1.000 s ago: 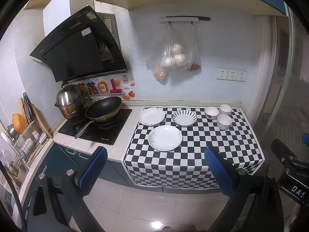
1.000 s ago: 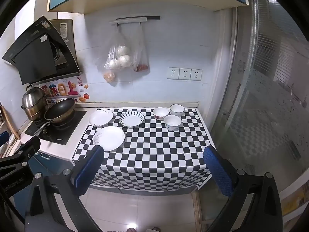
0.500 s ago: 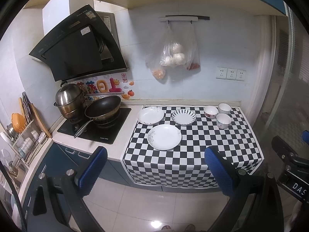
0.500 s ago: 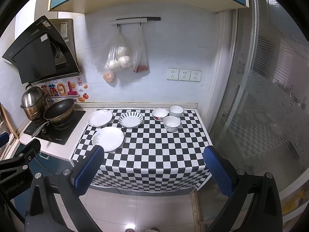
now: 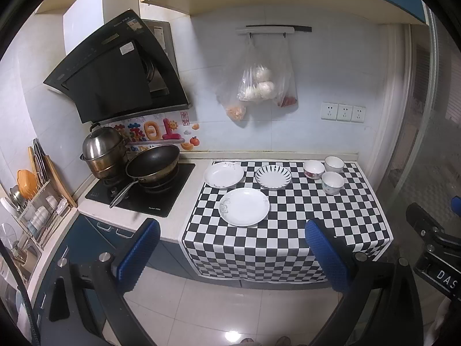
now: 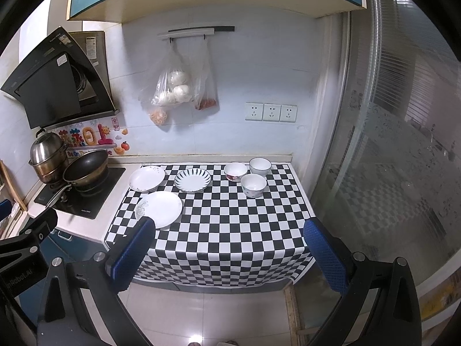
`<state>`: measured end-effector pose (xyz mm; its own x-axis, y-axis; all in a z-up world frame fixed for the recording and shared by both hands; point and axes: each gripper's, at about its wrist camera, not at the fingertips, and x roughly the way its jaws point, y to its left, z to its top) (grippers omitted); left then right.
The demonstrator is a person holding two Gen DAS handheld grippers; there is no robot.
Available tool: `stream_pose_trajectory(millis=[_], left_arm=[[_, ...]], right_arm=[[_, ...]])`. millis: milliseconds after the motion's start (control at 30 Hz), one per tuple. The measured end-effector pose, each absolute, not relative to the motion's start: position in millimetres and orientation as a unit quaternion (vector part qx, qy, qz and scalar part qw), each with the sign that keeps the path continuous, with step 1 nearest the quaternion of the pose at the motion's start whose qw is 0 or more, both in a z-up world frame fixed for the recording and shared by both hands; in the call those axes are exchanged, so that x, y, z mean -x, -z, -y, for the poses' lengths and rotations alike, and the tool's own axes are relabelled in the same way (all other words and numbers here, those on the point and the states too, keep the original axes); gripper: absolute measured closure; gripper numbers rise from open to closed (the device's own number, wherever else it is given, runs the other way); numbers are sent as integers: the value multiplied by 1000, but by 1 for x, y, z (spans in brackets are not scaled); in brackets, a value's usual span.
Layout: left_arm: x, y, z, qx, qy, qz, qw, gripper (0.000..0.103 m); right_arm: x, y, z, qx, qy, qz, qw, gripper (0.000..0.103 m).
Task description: Organize plates and bowls
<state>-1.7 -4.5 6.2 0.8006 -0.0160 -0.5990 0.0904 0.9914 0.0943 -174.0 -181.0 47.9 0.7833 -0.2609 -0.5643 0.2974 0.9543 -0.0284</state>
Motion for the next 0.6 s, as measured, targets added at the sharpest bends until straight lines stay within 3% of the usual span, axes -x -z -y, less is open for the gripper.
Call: stream_pose_trajectory(millis=[600], left_arm=[[-1, -7, 5, -60, 26, -311, 948, 0]], right_arm=[[171, -51, 192, -35, 150, -289, 945, 0]])
